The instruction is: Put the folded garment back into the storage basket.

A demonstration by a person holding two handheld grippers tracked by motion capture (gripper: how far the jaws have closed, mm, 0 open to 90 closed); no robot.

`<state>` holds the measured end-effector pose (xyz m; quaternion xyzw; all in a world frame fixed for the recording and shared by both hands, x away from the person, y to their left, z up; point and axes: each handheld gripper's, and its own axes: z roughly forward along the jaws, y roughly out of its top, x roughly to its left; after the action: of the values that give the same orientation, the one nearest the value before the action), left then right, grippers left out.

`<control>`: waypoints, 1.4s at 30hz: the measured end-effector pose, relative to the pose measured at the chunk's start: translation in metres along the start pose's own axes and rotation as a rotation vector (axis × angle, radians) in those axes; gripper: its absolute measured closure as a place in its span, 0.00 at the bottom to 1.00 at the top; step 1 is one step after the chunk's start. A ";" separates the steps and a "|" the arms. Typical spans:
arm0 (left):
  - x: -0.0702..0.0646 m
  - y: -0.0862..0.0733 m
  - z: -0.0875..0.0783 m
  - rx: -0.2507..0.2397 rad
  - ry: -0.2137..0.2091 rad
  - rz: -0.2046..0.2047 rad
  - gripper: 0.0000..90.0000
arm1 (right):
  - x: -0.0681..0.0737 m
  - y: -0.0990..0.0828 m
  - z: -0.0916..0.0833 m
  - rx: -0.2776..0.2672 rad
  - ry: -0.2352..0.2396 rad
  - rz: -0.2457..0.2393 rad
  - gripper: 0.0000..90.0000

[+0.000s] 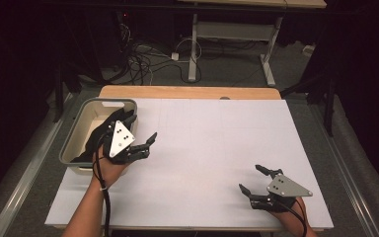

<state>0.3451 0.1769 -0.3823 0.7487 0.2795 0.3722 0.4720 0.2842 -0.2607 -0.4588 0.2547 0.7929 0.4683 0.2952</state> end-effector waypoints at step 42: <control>-0.040 0.003 0.012 0.034 -0.109 0.112 0.23 | 0.003 0.001 0.000 0.002 0.005 -0.014 0.22</control>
<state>0.3326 0.1386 -0.3946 0.7903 0.2172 0.3520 0.4521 0.2817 -0.2580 -0.4583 0.2483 0.7958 0.4660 0.2963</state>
